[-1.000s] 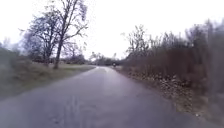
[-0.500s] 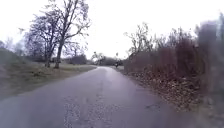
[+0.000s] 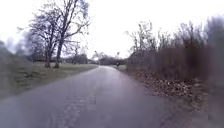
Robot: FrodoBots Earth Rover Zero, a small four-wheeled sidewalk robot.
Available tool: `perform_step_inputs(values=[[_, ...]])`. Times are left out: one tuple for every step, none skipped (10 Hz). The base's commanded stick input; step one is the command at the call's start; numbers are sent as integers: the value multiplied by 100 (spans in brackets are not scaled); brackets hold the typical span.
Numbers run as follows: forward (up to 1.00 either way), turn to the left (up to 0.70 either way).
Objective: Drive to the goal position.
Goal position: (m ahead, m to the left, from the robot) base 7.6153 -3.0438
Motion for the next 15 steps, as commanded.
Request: perform_step_inputs(values=[[100, 0], [100, 0], [100, 0], [100, 0], [100, 0], [100, 0], [100, 0], [100, 0], [100, 0], [100, 0], [100, 0], [100, 0], [100, 0], [100, 0], [100, 0]])
